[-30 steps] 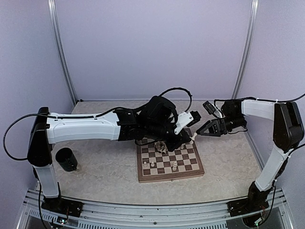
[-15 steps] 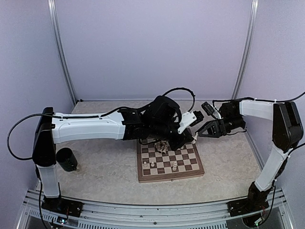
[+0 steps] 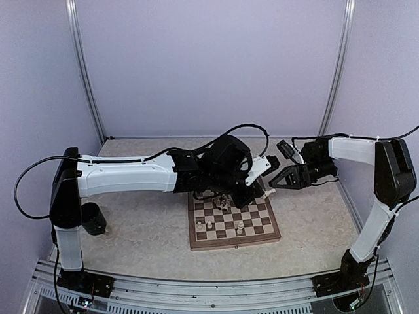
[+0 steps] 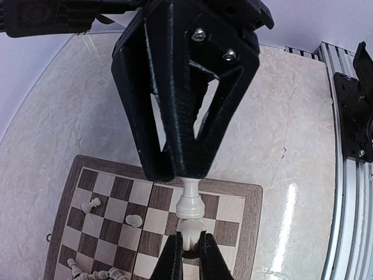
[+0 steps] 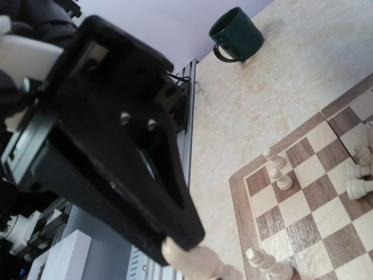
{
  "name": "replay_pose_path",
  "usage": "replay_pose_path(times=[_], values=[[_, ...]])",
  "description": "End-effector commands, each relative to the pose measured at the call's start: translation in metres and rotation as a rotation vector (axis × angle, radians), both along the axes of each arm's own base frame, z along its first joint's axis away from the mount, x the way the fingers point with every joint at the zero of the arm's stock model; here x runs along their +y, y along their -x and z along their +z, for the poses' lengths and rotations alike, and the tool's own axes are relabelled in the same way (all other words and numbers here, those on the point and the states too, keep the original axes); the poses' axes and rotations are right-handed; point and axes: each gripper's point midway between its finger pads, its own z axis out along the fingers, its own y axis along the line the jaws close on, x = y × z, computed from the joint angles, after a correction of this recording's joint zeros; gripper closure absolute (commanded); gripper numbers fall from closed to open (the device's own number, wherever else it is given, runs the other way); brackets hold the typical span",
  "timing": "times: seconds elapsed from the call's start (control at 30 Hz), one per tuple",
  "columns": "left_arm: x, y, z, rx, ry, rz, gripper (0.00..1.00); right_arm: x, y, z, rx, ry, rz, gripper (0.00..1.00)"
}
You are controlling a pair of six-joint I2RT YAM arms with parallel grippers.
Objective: Set up the chess pieces on the board
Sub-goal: Pass from the right arm to the left
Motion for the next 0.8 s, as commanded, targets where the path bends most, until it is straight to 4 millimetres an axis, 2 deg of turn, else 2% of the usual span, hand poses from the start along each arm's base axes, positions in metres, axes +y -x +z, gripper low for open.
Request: replay_pose_path(times=[0.0, 0.13, 0.2, 0.5, 0.7, 0.77], values=[[-0.008, 0.002, 0.012, -0.013, 0.029, -0.008, 1.0, 0.003, 0.001, 0.0, -0.004, 0.0, 0.01, 0.68], [-0.007, 0.003, 0.018, -0.013, 0.045, -0.007, 1.0, 0.003, -0.002, -0.003, -0.01, 0.019, -0.002, 0.61], [-0.006, 0.003, 0.018, -0.013, 0.043, -0.004, 1.0, 0.003, -0.002, -0.003, -0.017, 0.022, -0.007, 0.6], [-0.006, 0.001, 0.015, -0.011, 0.041, 0.009, 1.0, 0.003, -0.005, -0.006, -0.033, 0.045, -0.026, 0.72], [-0.002, -0.009, 0.016, -0.03, 0.04, 0.065, 1.0, 0.003, -0.005, -0.008, -0.031, 0.055, -0.031, 0.69], [-0.002, -0.011, 0.016, -0.03, 0.04, 0.073, 1.0, 0.003, -0.005, -0.008, -0.03, 0.056, -0.032, 0.71]])
